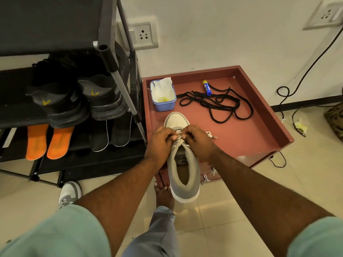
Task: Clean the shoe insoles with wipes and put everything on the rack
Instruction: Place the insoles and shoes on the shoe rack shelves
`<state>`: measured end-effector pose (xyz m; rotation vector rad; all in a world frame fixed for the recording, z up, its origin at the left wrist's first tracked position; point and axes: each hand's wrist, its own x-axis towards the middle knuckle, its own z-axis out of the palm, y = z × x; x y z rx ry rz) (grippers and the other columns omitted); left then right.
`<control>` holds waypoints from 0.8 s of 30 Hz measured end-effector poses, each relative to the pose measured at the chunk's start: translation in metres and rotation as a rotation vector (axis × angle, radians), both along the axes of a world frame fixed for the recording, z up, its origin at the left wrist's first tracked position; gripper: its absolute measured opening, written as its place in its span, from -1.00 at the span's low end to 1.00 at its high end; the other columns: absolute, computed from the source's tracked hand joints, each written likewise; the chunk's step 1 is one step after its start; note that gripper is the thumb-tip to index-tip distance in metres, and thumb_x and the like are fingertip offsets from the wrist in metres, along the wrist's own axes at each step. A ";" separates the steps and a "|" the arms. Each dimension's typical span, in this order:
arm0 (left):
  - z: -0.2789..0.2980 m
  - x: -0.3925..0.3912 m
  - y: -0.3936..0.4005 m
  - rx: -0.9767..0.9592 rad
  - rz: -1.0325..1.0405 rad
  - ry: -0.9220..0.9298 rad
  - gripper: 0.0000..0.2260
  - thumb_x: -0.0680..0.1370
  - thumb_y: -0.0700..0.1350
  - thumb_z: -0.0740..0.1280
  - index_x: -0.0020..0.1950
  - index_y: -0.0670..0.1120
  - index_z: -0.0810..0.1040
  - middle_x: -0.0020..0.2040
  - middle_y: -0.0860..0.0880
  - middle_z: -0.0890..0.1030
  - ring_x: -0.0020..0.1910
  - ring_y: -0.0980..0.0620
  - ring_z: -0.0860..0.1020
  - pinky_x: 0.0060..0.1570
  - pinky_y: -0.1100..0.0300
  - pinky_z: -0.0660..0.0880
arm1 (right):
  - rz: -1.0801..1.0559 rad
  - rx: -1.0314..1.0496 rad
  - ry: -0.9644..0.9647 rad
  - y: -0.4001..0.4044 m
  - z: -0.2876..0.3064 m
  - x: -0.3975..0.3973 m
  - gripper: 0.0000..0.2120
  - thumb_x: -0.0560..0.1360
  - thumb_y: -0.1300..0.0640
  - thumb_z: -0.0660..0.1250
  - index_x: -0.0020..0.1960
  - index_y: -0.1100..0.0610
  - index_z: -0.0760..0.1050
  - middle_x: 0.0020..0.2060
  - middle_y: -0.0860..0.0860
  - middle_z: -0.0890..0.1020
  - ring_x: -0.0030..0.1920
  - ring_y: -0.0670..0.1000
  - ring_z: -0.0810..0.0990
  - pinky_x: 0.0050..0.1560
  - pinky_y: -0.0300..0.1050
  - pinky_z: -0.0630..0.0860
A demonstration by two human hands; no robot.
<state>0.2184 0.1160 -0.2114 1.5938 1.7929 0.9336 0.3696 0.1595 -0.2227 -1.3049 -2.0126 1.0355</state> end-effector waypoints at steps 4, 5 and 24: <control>-0.002 -0.001 0.005 -0.054 -0.047 -0.043 -0.90 0.60 -0.24 0.31 -0.05 -0.05 0.56 -0.01 -0.01 0.51 -0.08 0.16 0.48 -0.01 0.32 0.42 | -0.012 0.013 -0.019 0.002 -0.003 -0.002 -0.95 0.54 0.25 0.24 -0.06 0.14 0.47 -0.09 0.06 0.52 -0.06 0.00 0.47 -0.04 -0.14 0.40; -0.001 -0.001 0.008 -0.076 -0.068 -0.040 -0.89 0.60 -0.24 0.30 -0.07 -0.05 0.54 -0.02 0.00 0.50 -0.09 0.16 0.48 -0.04 0.33 0.41 | -0.011 0.010 -0.026 0.003 -0.003 -0.002 -0.95 0.54 0.25 0.24 -0.06 0.15 0.47 -0.09 0.06 0.51 -0.07 0.01 0.47 -0.04 -0.13 0.41; 0.007 -0.006 0.008 -0.200 0.008 -0.288 -0.92 0.63 -0.16 0.31 -0.02 -0.10 0.58 -0.14 -0.01 0.61 -0.18 0.11 0.53 -0.15 0.29 0.50 | -0.097 -0.098 0.095 -0.005 -0.008 0.002 -0.91 0.55 0.21 0.28 -0.11 0.07 0.47 -0.12 -0.04 0.51 -0.12 -0.09 0.46 -0.12 -0.40 0.39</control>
